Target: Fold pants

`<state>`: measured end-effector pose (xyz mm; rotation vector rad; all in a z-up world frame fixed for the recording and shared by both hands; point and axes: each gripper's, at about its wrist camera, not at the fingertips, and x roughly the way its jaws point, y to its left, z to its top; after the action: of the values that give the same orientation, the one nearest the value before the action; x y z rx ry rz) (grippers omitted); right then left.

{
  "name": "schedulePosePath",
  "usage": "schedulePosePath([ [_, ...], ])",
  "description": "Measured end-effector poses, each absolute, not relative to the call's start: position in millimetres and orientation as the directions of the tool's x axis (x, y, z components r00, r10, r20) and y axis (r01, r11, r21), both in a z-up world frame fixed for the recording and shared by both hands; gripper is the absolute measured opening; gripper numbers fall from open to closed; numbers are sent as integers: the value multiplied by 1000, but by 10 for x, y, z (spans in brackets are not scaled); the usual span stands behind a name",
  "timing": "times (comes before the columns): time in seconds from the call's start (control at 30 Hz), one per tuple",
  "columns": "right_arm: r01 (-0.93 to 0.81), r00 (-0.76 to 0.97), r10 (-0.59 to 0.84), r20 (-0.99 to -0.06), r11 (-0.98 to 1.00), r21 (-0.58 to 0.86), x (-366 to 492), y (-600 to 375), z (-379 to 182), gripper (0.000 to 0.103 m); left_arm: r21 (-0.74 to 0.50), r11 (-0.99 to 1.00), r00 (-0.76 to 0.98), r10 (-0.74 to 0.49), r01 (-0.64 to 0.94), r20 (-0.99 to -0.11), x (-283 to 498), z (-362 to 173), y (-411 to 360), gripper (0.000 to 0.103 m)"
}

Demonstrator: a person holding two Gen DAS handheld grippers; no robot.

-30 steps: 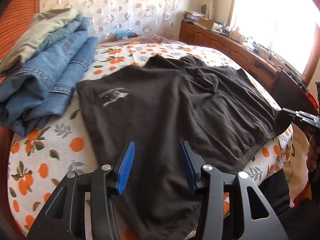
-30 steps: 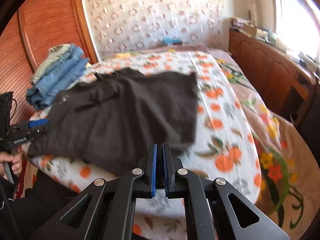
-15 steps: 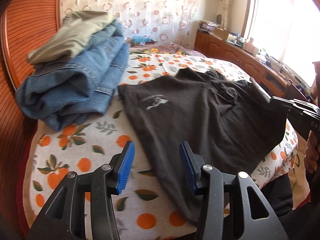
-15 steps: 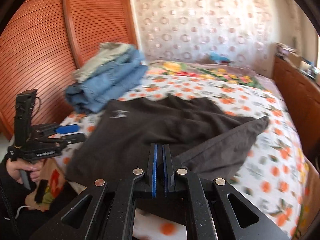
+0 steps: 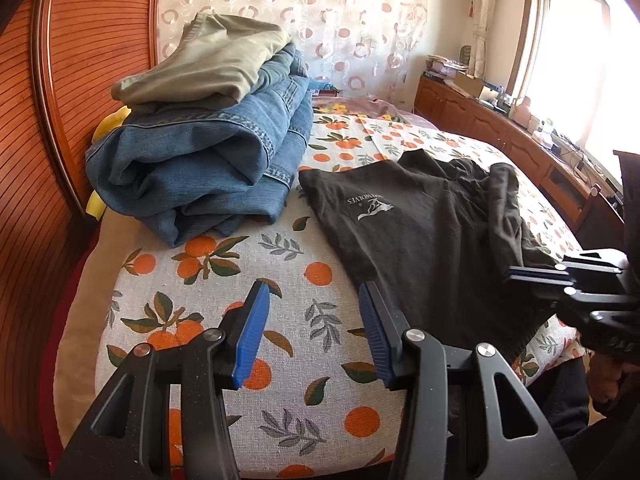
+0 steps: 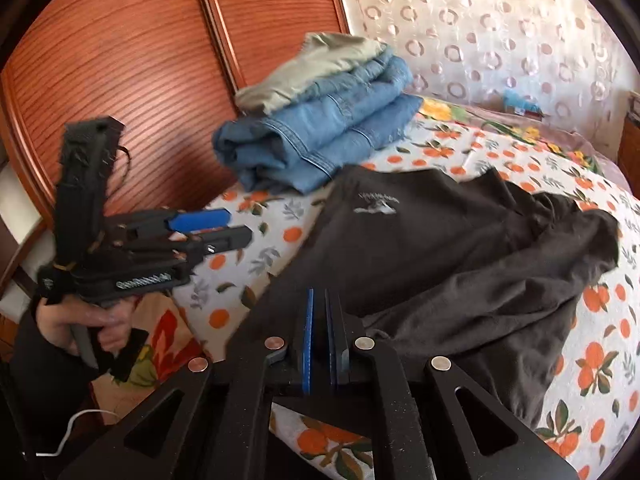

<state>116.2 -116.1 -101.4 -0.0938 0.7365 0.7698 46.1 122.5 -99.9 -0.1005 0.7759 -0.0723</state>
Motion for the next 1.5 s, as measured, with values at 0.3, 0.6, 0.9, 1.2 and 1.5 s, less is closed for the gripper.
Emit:
schedulePosePath([
  [0.3,-589,599,525,-605,801,112,1082,-1519,-889,33,-133,988,697,-152,82,-701,495,-1040,992,48],
  [0.6,-377,725,283,-628,926,-18,1180,-2193,-1051,41,-111,977,679,-205,180,-704,731,-993,575,48],
  [0.9,-253,728,145,-670,965,-65,1609,-2485,-1331,52,-83,946,660,-281,315,-697,1302,-832,46,48],
  [1.2,-258,705,204,-679,966,23,1643,-2693,-1319,52,-104,902,558,-346,418,-754,1852,-957,-449,40],
  [1.5,-248,708,215,-673,968,49,1578,-2823,-1340,52,-113,872,494,-371,476,-786,1952,-1064,-694,7],
])
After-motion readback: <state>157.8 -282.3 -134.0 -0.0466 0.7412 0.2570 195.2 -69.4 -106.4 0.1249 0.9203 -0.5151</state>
